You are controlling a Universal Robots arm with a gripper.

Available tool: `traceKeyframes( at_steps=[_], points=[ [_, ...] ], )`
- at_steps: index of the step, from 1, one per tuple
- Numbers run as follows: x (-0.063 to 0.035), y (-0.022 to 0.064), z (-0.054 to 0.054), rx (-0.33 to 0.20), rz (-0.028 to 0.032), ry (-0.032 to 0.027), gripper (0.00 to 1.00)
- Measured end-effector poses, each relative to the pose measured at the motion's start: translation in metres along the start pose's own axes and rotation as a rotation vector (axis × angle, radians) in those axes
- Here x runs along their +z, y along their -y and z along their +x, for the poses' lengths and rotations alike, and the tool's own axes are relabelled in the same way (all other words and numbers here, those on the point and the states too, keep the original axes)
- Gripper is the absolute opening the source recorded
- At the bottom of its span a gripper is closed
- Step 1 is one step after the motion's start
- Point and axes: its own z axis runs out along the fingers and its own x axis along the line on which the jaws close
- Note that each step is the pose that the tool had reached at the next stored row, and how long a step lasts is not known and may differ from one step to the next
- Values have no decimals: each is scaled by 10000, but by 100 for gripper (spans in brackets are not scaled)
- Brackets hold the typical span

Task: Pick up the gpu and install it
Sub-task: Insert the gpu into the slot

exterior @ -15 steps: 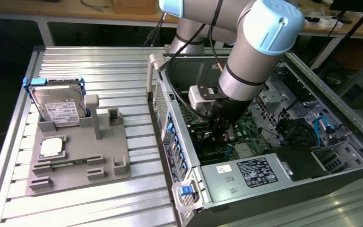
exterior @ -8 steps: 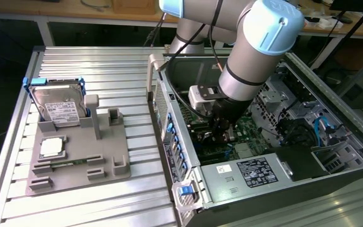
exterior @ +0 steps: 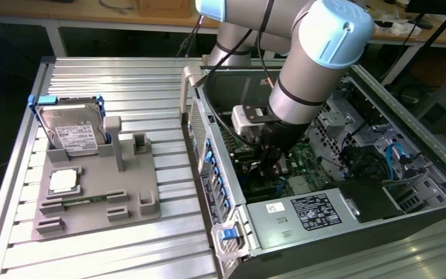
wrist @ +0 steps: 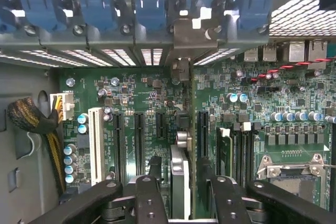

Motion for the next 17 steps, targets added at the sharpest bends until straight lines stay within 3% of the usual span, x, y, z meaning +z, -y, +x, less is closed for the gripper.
traceKeyframes(
  at_steps=[10,17],
  points=[
    [-191,-7,-20,-12,236,2,40],
    [-246,-25,-30,-21,406,3,39]
  ],
)
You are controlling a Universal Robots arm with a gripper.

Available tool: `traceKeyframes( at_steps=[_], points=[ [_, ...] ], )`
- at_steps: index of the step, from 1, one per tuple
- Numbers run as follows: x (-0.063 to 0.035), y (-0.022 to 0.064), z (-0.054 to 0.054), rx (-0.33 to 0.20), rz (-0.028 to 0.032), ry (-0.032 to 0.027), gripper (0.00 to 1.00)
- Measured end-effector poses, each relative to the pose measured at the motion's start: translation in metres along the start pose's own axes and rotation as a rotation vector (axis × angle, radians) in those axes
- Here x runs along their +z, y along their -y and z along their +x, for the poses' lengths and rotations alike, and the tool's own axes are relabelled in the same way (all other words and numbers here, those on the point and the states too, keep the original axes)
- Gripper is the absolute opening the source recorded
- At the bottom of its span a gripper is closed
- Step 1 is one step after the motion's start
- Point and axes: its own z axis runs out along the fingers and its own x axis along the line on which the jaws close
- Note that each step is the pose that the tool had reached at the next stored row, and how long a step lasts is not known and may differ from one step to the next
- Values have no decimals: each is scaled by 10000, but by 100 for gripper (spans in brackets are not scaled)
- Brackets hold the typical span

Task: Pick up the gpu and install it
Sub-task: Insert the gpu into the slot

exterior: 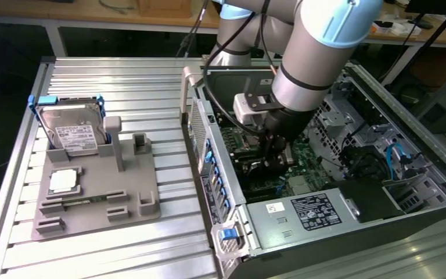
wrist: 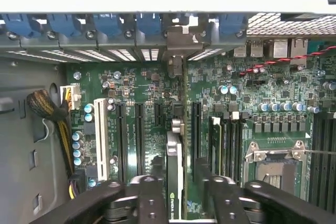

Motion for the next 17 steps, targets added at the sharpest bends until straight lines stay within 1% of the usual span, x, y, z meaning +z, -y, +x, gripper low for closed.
traceKeyframes(
  at_steps=[1,2,4,5,6,9,12,14,16,17],
  points=[
    [-5,-1,0,-1,16,0,32],
    [-9,0,0,-3,27,0,32],
    [-12,-2,-1,-2,47,5,20],
    [-15,-2,-1,-3,52,3,20],
    [-20,-2,-1,-4,55,-1,13],
    [-42,-1,-3,-4,76,1,13],
    [-69,0,-4,-5,94,1,10],
    [-88,1,-5,-6,106,1,10],
    [-94,-1,-6,-6,127,4,10],
    [-94,0,-6,-6,127,3,10]
  ],
)
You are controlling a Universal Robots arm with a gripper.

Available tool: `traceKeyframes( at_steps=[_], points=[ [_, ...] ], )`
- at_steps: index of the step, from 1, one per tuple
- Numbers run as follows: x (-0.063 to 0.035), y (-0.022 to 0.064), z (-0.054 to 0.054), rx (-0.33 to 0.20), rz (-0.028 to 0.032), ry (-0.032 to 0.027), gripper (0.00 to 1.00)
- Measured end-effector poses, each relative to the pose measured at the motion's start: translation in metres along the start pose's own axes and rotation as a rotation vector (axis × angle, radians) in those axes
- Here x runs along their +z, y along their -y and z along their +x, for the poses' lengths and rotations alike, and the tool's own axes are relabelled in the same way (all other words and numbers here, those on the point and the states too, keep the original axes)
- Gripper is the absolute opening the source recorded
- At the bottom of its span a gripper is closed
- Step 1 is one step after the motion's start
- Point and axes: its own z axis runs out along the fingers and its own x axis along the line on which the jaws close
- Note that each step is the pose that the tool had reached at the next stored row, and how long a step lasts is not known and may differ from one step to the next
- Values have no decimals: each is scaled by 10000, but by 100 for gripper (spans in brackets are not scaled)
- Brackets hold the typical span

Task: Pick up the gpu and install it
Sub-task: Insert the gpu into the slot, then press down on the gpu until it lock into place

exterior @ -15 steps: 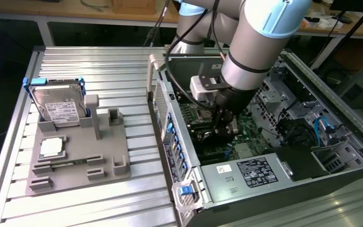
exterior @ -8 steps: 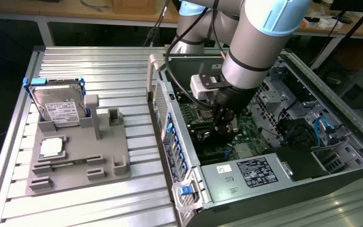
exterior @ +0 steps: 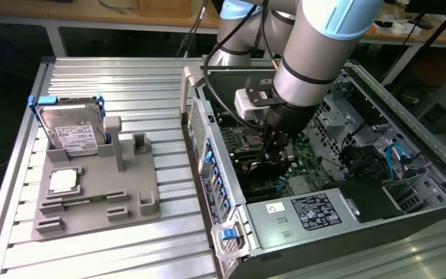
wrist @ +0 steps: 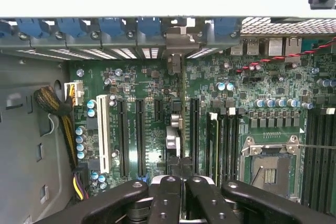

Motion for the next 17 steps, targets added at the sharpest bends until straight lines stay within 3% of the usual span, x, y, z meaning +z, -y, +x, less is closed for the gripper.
traceKeyframes(
  at_steps=[13,17],
  points=[
    [-1,-2,0,-1,0,-2,10],
    [-11,-199,3,-6,93,-1,10]
  ],
)
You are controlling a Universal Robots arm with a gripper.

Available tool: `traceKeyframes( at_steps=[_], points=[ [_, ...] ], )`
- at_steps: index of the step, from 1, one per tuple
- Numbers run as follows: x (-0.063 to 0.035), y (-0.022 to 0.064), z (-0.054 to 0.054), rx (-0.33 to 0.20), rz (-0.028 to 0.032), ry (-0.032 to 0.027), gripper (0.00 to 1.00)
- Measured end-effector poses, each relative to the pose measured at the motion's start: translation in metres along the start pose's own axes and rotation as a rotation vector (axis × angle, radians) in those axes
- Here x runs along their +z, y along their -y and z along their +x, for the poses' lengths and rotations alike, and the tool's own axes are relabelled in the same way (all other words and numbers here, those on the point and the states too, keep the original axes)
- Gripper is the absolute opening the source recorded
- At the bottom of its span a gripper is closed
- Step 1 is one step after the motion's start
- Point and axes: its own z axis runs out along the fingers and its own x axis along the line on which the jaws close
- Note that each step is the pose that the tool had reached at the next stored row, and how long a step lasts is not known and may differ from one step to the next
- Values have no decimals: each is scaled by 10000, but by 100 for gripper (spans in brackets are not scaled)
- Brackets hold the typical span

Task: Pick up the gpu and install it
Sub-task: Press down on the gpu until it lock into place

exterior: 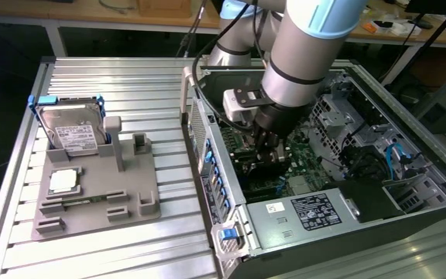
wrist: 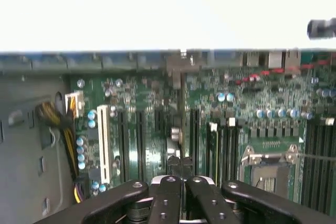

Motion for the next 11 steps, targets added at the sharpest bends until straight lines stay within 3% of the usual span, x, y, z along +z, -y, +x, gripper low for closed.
traceKeyframes(
  at_steps=[2,8,11],
  points=[
    [-2,-81,1,-1,54,3,10],
    [1,-230,3,-7,137,23,10],
    [8,-255,3,-9,151,23,10]
  ],
)
